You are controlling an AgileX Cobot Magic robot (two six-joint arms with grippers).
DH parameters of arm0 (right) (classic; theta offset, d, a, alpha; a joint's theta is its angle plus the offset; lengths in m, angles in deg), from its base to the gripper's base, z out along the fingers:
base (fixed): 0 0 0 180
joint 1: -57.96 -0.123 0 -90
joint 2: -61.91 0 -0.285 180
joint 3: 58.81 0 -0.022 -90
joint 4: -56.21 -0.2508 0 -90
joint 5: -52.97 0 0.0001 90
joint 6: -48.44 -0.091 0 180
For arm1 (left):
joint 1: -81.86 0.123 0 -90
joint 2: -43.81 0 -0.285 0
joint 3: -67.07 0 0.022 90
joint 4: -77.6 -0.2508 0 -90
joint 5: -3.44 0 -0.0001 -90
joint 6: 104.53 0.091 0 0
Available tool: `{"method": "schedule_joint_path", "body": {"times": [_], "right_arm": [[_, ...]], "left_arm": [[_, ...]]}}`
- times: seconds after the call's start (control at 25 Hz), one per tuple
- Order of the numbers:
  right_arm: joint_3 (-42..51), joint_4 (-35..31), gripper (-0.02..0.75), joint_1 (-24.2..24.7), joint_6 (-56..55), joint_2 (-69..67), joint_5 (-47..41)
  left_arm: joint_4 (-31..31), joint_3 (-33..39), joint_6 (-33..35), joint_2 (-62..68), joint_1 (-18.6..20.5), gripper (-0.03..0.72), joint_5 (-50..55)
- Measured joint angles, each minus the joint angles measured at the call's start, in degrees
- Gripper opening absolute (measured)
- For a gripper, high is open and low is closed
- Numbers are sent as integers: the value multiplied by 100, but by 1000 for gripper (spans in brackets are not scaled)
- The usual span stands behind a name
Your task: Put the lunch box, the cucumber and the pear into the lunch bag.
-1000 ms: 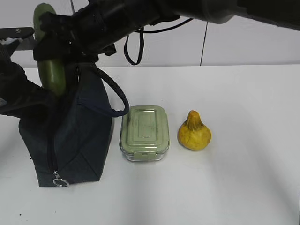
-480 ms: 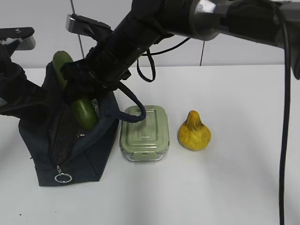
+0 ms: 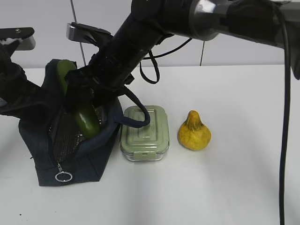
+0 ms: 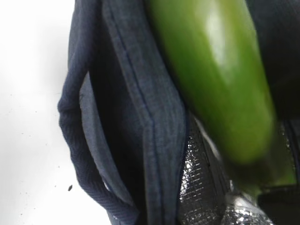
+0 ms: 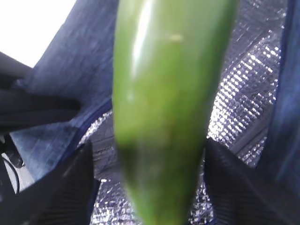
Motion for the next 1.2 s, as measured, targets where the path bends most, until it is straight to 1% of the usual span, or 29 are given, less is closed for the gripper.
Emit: {"method": "schedule_joint_path", "body": {"times": [0.16,0.24,0.32,0.52,0.64,0.84,0.96,1.08,1.2], "right_arm": [[0,310,590,24,0,249,-47],[0,622,590,35,-38,466,-47],[0,1051,590,43,-216,713,-47],[-14,2608,589,97,-994,1094,-248],[231,3119,589,224,-1336,1099,-470],[975,3361,589,689,-1650,1099,-595],[1426,3627,586,943,-1821,1099,-584],[1666,3678,575,1083,-1864,1099,-532],[1781,3642,558,1100,-1864,1099,-521]], "left_arm": [[-13,0,0,0,0,12,0],[-31,0,0,0,0,12,16],[-41,0,0,0,0,12,16],[-66,0,0,0,0,12,23],[-84,0,0,0,0,12,29],[-83,0,0,0,0,12,41],[-83,0,0,0,0,12,41],[-83,0,0,0,0,12,41],[-85,0,0,0,0,12,46]]}}
